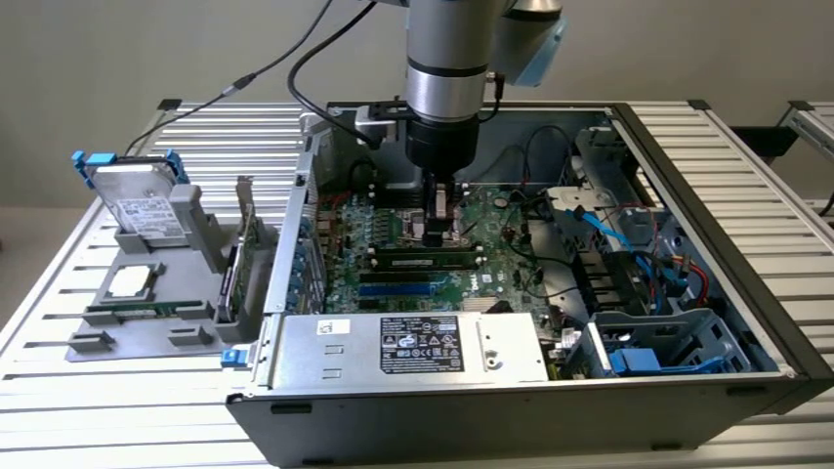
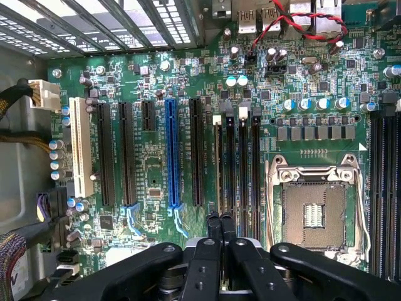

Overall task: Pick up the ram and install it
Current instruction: 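Press down the ram until it locks into place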

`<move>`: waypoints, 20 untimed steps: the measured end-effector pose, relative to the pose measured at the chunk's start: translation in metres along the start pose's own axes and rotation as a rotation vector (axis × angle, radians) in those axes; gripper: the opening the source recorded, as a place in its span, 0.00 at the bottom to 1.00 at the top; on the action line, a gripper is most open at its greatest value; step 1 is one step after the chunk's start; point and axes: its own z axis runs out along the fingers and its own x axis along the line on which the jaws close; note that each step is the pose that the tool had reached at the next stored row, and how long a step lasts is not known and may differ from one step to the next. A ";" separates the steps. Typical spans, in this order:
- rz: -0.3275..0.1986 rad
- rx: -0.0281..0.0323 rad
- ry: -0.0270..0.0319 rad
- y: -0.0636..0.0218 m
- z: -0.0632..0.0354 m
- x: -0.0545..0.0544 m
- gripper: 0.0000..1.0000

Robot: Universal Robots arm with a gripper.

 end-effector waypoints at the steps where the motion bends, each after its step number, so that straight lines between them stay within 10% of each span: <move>1: -0.008 0.0008 0.0001 0.0000 0.0000 0.000 0.10; 8: -0.079 0.0079 0.0015 0.0000 -0.0002 0.000 0.10; 20: 0.096 -0.0110 -0.0010 0.0000 0.0005 -0.001 0.10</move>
